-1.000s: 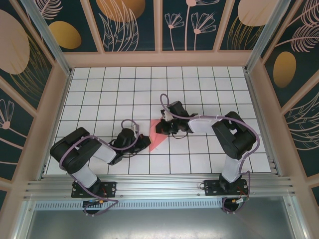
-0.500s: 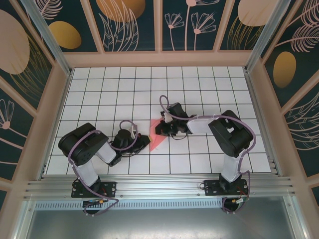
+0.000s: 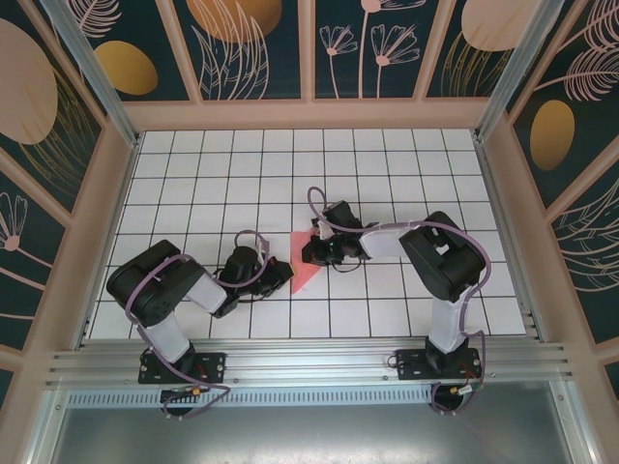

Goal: Fold a paper plane with a square sheet of paper (pick it up from the middle)
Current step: Fourth fold the wing at the center of the table.

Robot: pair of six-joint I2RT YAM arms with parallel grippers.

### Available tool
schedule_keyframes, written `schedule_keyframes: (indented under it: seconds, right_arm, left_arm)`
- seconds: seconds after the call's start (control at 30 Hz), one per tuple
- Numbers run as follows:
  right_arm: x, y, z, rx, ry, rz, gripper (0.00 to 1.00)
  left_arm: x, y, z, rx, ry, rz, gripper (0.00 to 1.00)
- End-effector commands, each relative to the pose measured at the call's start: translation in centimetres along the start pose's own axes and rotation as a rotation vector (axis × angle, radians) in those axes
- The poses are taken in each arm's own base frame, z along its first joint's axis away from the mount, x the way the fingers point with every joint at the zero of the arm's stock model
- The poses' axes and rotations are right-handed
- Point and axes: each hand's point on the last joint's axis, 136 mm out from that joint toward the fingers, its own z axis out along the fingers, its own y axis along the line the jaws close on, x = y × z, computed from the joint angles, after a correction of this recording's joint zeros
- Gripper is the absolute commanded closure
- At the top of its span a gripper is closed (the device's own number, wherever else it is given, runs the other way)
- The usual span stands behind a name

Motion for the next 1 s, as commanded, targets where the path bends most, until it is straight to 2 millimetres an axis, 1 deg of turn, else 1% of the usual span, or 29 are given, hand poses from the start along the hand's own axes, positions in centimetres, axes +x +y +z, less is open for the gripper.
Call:
schedule_keyframes:
  seconds: [0.0, 0.1, 0.2, 0.4, 0.5, 0.63, 0.7, 0.77, 0.9, 0.97]
  right_arm:
    - [-1.0, 0.8, -1.0, 0.012, -0.028, -0.028, 0.94]
    - [-1.9, 1.8, -2.0, -0.021, -0.057, -0.039, 0.93]
    - [-2.6, 1.7, -2.5, -0.04, -0.073, -0.031, 0.93]
    - [-2.6, 0.7, -1.6, -0.05, -0.051, -0.007, 0.94]
    - [-2.5, -0.8, -0.8, 0.01, -0.044, 0.014, 0.94]
    - [-2.1, -3.7, -0.3, 0.14, -0.026, 0.06, 0.94]
    - [-2.2, -4.0, -0.4, 0.162, -0.026, 0.063, 0.94]
    - [-2.7, -3.1, -0.8, 0.147, -0.034, 0.047, 0.94]
    - [-4.1, -0.2, -2.3, 0.072, -0.07, -0.005, 0.94]
    - [-4.8, 0.9, -3.2, 0.035, -0.09, -0.022, 0.93]
  left_arm:
    - [1.4, 8.7, -0.5, -0.349, 0.02, -0.054, 1.0]
    - [1.3, 8.9, -0.4, -0.367, 0.024, -0.052, 1.0]
    - [1.4, 9.1, -0.4, -0.384, 0.027, -0.05, 1.0]
    - [1.4, 9.3, -0.4, -0.395, 0.032, -0.053, 1.0]
    - [1.4, 9.3, -0.3, -0.399, 0.034, -0.054, 1.0]
    - [1.4, 9.3, -0.2, -0.403, 0.039, -0.051, 1.0]
    - [1.4, 9.3, -0.2, -0.404, 0.041, -0.05, 1.0]
    - [1.4, 9.3, -0.2, -0.403, 0.043, -0.052, 1.0]
    - [1.5, 9.3, -0.3, -0.402, 0.04, -0.051, 1.0]
    - [1.5, 9.3, -0.3, -0.402, 0.039, -0.052, 1.0]
